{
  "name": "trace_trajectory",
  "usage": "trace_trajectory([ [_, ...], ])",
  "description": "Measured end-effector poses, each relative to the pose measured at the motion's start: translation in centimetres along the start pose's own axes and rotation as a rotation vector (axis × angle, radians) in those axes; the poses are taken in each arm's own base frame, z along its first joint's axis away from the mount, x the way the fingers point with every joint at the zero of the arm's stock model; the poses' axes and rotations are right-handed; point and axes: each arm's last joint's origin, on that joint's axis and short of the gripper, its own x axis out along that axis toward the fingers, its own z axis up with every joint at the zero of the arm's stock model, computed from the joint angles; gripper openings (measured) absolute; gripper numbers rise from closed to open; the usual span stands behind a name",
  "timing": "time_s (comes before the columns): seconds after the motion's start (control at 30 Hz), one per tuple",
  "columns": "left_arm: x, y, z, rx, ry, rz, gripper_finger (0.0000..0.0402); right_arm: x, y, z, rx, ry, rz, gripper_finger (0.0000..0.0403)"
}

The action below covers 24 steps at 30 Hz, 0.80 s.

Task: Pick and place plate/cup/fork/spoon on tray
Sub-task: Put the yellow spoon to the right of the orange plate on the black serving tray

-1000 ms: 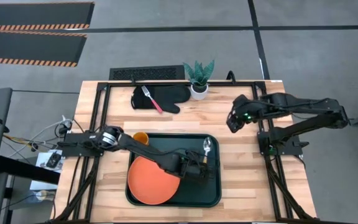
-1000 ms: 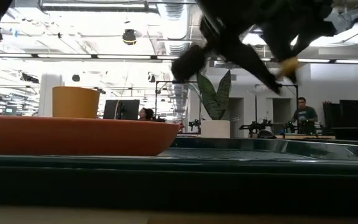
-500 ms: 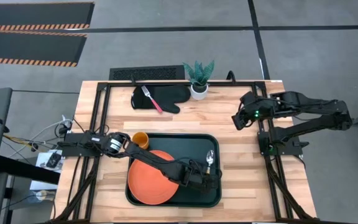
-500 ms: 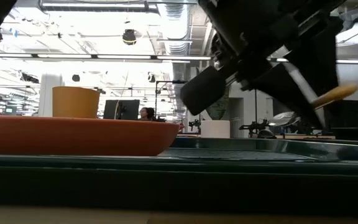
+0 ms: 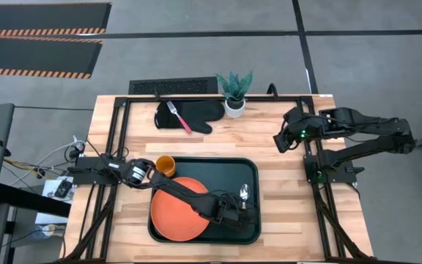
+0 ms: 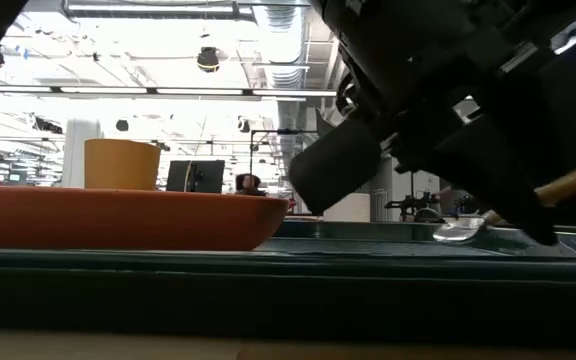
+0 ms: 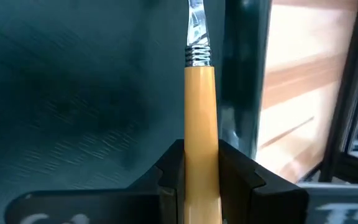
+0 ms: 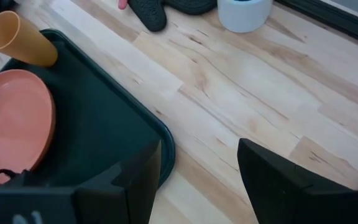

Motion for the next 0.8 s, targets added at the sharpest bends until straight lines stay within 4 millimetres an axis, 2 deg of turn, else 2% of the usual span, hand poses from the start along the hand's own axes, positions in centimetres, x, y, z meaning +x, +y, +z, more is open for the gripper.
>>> trace_trajectory([
  [0.47, 0.33, 0.09, -0.23, -0.033, 0.013, -0.011, 0.0054, 0.00, 0.00, 0.00, -0.014, -0.001, -0.001, 0.0239],
  [0.8, 0.39, 0.00, 0.00, -0.022, 0.009, -0.014, 0.0135, 0.00, 0.00, 0.01, -0.014, -0.002, -0.001, 0.0239],
])
